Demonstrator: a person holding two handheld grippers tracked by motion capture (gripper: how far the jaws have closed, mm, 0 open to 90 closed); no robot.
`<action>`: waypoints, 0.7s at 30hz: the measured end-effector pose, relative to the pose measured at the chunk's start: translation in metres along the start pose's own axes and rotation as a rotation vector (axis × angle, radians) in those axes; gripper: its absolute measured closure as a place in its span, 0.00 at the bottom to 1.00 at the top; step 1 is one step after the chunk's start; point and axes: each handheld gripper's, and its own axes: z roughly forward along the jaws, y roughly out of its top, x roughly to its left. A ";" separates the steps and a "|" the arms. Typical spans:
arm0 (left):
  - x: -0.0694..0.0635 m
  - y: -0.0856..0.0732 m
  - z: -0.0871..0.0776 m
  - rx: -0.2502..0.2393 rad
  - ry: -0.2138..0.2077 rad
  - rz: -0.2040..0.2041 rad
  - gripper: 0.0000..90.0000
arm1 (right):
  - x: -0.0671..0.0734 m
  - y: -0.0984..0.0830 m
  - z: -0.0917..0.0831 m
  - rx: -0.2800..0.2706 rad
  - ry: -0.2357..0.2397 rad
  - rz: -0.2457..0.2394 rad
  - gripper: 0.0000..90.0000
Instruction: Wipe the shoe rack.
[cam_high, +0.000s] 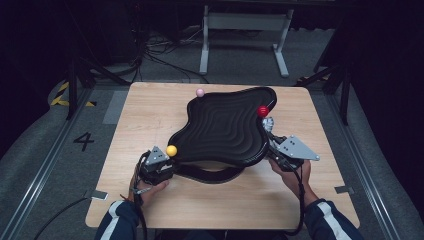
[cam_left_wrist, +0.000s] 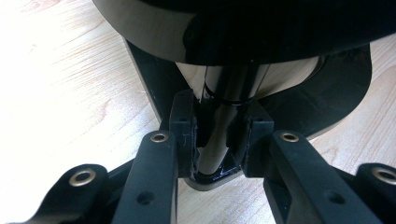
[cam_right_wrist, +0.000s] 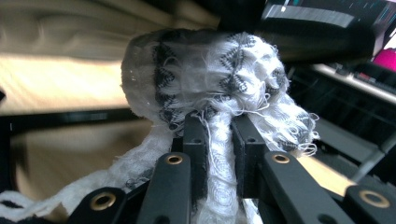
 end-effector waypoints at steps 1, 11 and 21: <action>0.000 0.000 0.000 0.000 -0.002 0.000 0.80 | 0.000 0.002 -0.001 -0.012 0.000 -0.001 0.87; 0.001 0.000 0.001 0.003 -0.006 -0.003 0.80 | 0.003 -0.023 0.017 0.101 0.048 0.008 0.87; 0.001 0.001 0.002 0.001 -0.014 -0.001 0.79 | 0.011 -0.050 0.032 0.241 0.102 -0.004 0.85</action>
